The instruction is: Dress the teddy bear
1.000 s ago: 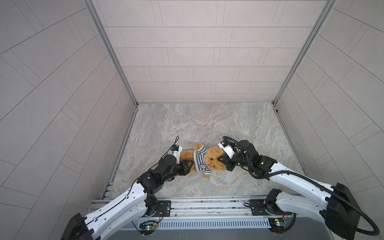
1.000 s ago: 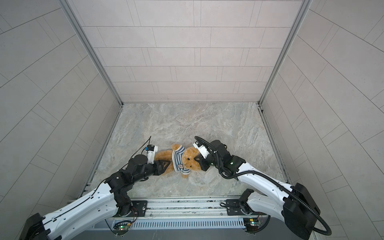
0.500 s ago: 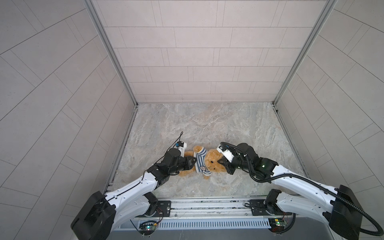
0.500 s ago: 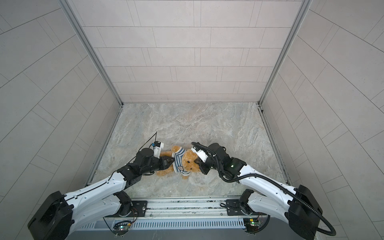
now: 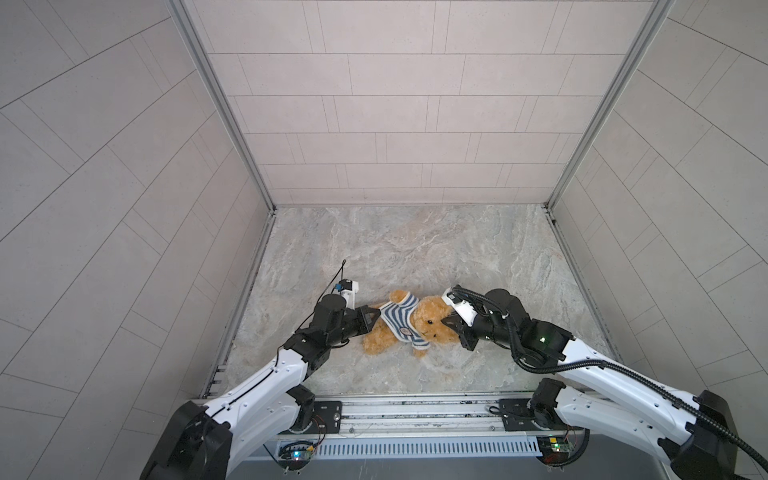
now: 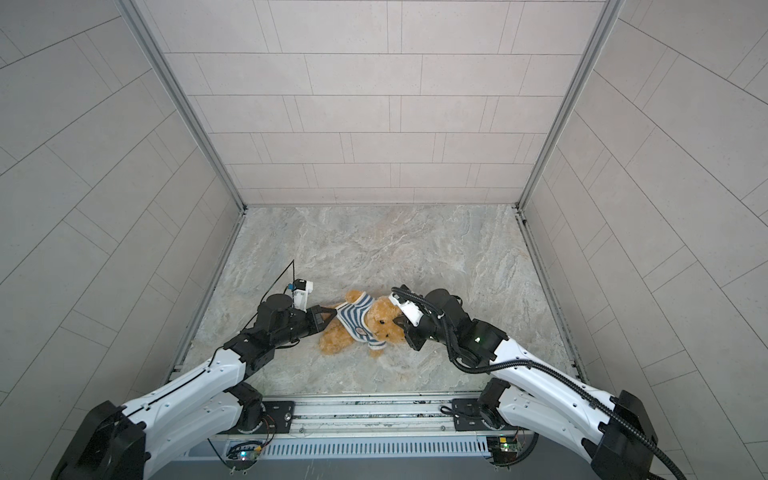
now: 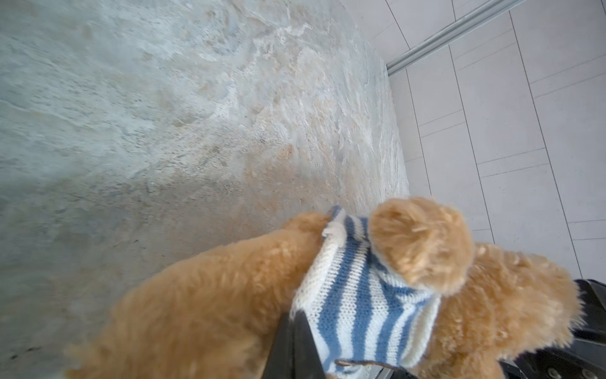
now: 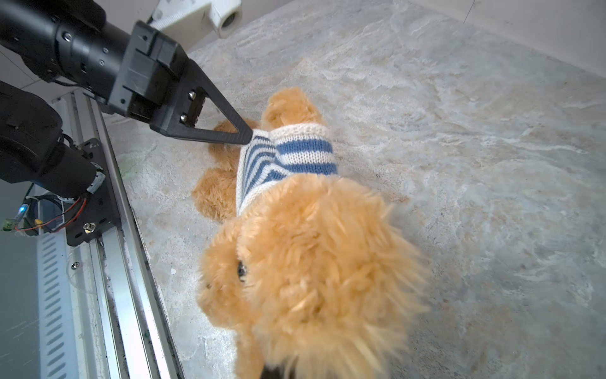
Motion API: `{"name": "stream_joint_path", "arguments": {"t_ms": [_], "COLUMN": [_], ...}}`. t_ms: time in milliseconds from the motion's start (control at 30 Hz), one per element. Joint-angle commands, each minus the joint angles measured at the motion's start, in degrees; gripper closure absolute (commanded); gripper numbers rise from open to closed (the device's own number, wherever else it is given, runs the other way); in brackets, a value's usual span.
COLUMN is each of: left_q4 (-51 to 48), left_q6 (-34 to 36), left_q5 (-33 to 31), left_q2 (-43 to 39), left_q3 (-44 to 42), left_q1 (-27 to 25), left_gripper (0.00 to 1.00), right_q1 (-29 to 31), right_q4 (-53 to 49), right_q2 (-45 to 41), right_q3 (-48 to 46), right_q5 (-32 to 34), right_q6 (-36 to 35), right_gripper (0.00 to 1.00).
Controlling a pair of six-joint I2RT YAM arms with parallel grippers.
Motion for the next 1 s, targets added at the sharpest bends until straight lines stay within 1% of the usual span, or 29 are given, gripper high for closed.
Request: {"name": "stream_joint_path", "arguments": {"t_ms": [0,133,200,233,300,367,433,533,567,667,733,833,867,967], "left_q4": [-0.8,1.4,0.9,0.5,-0.3,-0.5,-0.1,-2.9,-4.0,-5.0,-5.0,-2.4,-1.5,0.9], "left_q6": [1.2,1.6,2.2,2.4,2.4,1.8,1.3,2.2,2.7,2.9,2.8,1.4,0.9,0.1], "left_q5": [-0.3,3.0,4.0,3.4,0.4,-1.5,-2.6,-5.7,-6.6,-8.0,-8.7,-9.9,-10.5,-11.8], "left_q2": [-0.2,0.8,0.9,0.6,-0.5,-1.1,-1.7,-4.1,-5.1,-8.2,-9.0,-9.0,-8.6,-6.4], "left_q3": [-0.6,0.0,0.7,1.0,1.2,0.9,0.0,-0.9,-1.1,-1.9,-2.3,-3.5,-3.9,-4.5], "left_q1": [1.1,0.7,-0.9,-2.0,-6.0,-8.3,-8.7,-8.7,-8.8,-9.7,-11.3,-14.2,-15.1,-17.2], "left_gripper": [1.0,1.0,0.96,0.94,0.86,0.82,0.78,0.74,0.72,0.57,0.52,0.49,0.49,0.5], "right_q1": [0.0,0.0,0.0,0.0,0.0,0.0,0.0,0.0,0.0,-0.1,-0.2,-0.3,-0.3,-0.7], "right_q4": [-0.6,-0.3,-0.1,0.2,0.5,1.0,1.0,0.5,0.4,0.3,0.5,0.8,0.8,0.6], "right_q2": [-1.7,-1.2,-1.0,-0.9,-0.6,-0.2,0.1,0.1,-0.1,0.0,0.4,1.6,2.2,3.1], "right_q3": [-0.9,-0.7,-0.4,-0.4,-0.1,0.1,0.3,1.1,1.2,1.3,1.3,1.2,2.9,3.5], "right_q5": [1.4,1.6,2.4,2.7,3.1,3.1,3.0,2.8,2.8,2.6,2.5,2.4,2.5,2.6], "right_q6": [0.1,0.8,1.4,1.6,2.1,2.4,2.5,3.0,3.4,5.1,6.1,7.2,7.5,8.1], "right_gripper": [1.0,1.0,1.0,1.0,1.0,1.0,1.0,1.0,1.0,1.0,1.0,1.0,1.0,1.0]}}
